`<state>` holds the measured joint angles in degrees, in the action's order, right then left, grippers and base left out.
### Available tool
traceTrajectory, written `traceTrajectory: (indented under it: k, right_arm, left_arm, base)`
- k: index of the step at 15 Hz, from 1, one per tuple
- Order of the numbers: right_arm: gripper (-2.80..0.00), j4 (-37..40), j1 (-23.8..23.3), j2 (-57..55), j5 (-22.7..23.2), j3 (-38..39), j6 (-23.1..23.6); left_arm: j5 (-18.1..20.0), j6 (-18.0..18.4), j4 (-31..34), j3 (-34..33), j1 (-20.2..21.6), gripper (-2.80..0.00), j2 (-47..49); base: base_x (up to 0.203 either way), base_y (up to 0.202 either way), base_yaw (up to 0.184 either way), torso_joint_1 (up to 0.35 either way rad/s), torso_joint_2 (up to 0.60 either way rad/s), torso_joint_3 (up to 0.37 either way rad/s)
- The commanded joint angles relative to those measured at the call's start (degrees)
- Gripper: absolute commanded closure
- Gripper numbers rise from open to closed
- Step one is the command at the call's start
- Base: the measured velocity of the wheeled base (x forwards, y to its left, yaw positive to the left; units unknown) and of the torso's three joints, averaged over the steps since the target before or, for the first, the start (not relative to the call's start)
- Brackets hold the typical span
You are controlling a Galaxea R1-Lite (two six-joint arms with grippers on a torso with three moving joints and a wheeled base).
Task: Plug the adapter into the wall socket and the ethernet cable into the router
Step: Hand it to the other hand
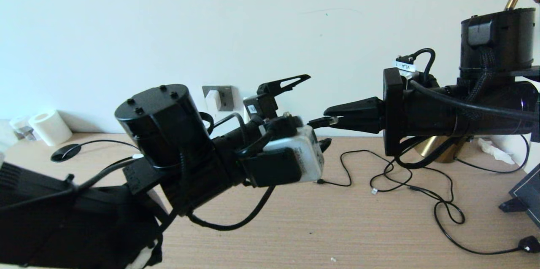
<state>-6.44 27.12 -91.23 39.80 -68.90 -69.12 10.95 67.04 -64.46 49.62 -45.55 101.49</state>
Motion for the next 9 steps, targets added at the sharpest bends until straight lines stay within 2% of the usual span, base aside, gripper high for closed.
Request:
traceTrajectory:
  k: [1,3,6,7,9]
  right_arm:
    - [0.0,0.0,-0.1,-0.4,0.3,-0.3,-0.4]
    - [0.0,0.0,-1.3,-0.4,0.8,-0.4,-1.4]
    - [0.0,-0.1,-4.6,-0.5,5.5,-1.2,-4.2]
    - [0.0,-0.1,-4.9,-0.5,5.8,-1.3,-4.9]
    - [0.0,-0.1,-4.9,-1.3,6.1,-2.1,-5.2]
  left_arm:
    - [3.7,0.4,-0.6,-0.2,0.7,-2.8,0.9]
    - [8.8,0.8,-0.7,-1.3,3.6,-2.8,1.0]
    - [13.9,1.5,-0.8,-2.7,7.0,-2.8,1.0]
    - [15.5,1.6,-1.1,-1.9,7.5,-2.8,1.7]
    - [16.0,1.6,-2.9,0.4,7.6,-2.8,3.4]
  base:
    - [0.0,0.0,0.0,0.0,0.0,0.0]
    - [0.0,0.0,0.0,0.0,0.0,0.0]
    - [0.0,0.0,0.0,0.0,0.0,0.0]
    - [0.0,0.0,0.0,0.0,0.0,0.0]
    - [0.0,0.0,0.0,0.0,0.0,0.0]
